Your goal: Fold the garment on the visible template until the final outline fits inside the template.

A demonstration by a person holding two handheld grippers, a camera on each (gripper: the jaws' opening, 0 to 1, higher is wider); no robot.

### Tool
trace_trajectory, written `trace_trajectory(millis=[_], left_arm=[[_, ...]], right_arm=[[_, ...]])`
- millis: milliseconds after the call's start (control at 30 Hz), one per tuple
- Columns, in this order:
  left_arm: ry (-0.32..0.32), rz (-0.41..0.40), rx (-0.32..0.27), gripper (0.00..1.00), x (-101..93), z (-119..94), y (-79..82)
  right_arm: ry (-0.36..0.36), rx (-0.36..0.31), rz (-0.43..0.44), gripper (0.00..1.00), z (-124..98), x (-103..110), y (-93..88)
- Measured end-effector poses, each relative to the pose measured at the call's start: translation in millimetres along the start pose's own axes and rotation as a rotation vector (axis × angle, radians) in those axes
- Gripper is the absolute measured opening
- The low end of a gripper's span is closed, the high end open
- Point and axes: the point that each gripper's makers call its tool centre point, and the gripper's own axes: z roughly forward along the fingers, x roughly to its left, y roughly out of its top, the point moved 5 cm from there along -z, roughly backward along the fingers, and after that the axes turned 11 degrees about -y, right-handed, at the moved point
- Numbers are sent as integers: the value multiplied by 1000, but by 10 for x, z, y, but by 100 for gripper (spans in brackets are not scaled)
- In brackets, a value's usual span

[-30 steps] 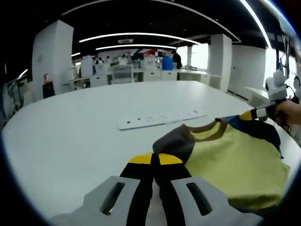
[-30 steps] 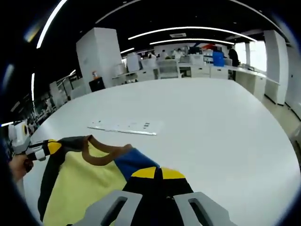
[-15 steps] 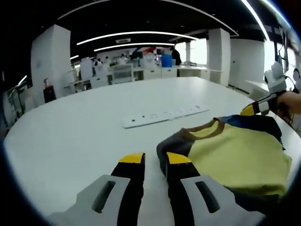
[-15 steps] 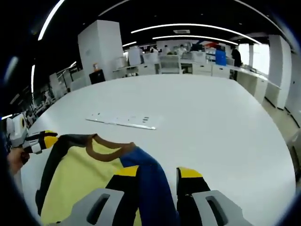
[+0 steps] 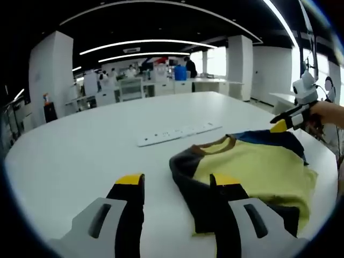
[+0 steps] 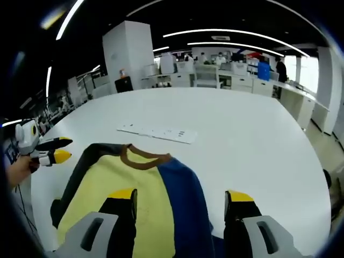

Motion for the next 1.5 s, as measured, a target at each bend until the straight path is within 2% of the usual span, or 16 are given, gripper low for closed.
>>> trace_trajectory(millis=[200, 333, 500, 700, 900, 1167, 1267, 1500], left_arm=[[-32, 14, 23, 52, -78, -217, -116], [-54, 19, 37, 51, -157, -354, -207], [-77, -2, 26, 50, -243, -494, -275], [-102, 28, 54, 48, -362, -650, -401], [-127, 22, 72, 41, -471, -751, -517], [-151, 16, 86, 36, -599, -828, -677], [-156, 0, 99, 35, -627, -844, -755], [-154, -16, 133, 30, -646, -846, -900]], right_arm=[[-1, -8, -14, 67, -259, -47, -109], [-4, 3, -6, 70, -386, -76, -198], [-38, 33, 5, 70, -581, -153, -409], [-77, 55, 22, 68, -744, -247, -625], [-113, 67, 59, 66, -860, -321, -781], [-142, 94, 102, 64, -937, -321, -1027], [-163, 102, 134, 60, -952, -323, -1121], [-228, 116, 135, 53, -948, -325, -1305]])
